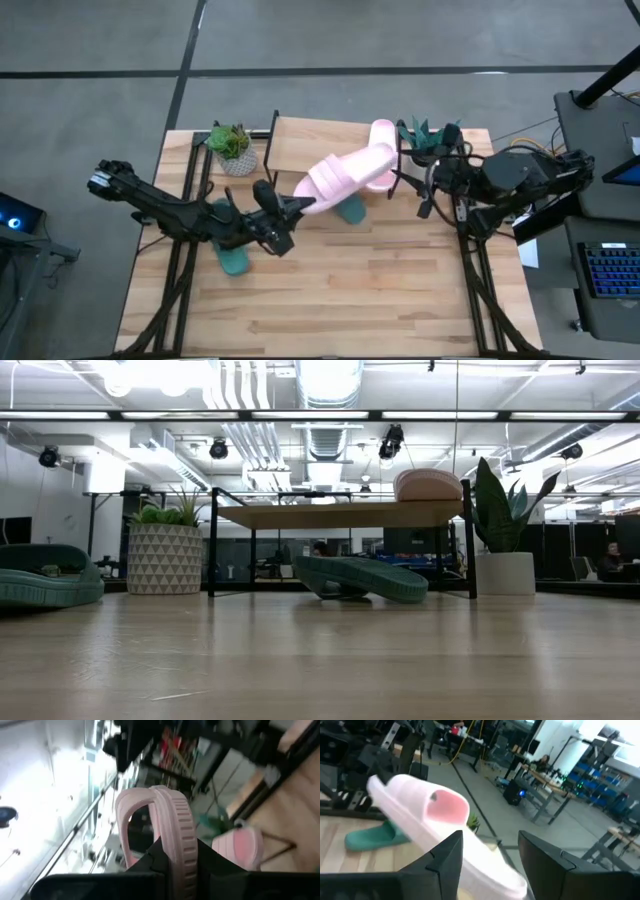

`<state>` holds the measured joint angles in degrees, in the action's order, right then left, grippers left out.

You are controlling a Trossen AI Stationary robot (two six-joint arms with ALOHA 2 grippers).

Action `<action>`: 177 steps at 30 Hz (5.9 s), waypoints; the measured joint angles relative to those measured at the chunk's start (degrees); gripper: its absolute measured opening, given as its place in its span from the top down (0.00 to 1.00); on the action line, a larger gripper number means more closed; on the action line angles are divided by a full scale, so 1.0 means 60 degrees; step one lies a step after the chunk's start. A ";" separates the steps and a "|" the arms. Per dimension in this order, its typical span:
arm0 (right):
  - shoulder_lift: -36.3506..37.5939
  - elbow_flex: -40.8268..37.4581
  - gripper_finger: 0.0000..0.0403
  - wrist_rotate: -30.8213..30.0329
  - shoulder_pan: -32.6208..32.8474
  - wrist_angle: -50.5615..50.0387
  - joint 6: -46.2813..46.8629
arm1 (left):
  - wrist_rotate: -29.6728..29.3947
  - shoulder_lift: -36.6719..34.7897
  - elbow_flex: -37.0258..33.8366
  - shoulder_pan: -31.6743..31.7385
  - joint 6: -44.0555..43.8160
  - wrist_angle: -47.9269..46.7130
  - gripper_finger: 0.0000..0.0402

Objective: Pick and place slides into the shelf
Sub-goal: Put the pink slides on the shelf, then put the left blue slides on the shelf

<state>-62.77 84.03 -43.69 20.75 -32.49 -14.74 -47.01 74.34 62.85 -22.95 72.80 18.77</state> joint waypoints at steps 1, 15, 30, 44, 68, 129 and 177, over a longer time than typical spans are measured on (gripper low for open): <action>0.0073 0.0000 0.55 0.0001 0.0001 -0.0219 0.0178 | -0.0189 0.0040 0.0000 0.0009 -0.0002 -0.0020 0.96; 0.0556 -0.0004 0.56 0.0018 0.0000 -0.2188 0.1681 | -0.1459 0.0277 0.0105 0.0728 -0.0750 0.0039 0.96; 0.0578 -0.0026 0.58 0.0016 0.0000 -0.3673 0.2708 | -0.3202 0.2366 0.0470 0.2185 -0.0999 0.0047 0.96; 0.0585 -0.0026 0.58 -0.0449 -0.0007 -0.3840 0.2143 | -0.3992 0.4679 0.1765 0.3085 -0.0790 0.0084 0.96; 0.0592 -0.0026 0.58 -0.0738 -0.0007 -0.3847 0.1449 | -0.4043 0.7167 0.3177 0.3607 -0.0829 0.0055 0.96; 0.0643 -0.0026 0.58 -0.0738 -0.0011 -0.3862 0.1417 | -0.0724 0.5451 0.2825 0.1894 -0.4460 -0.2423 0.17; 0.0432 -0.0133 0.64 -0.0694 -0.0011 -0.4063 0.1416 | 0.4493 0.2714 0.2703 0.0544 -1.9326 -1.7605 0.17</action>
<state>-60.18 83.23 -47.86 20.69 -56.86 -6.24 -20.05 90.63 79.07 -19.68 -43.16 -86.86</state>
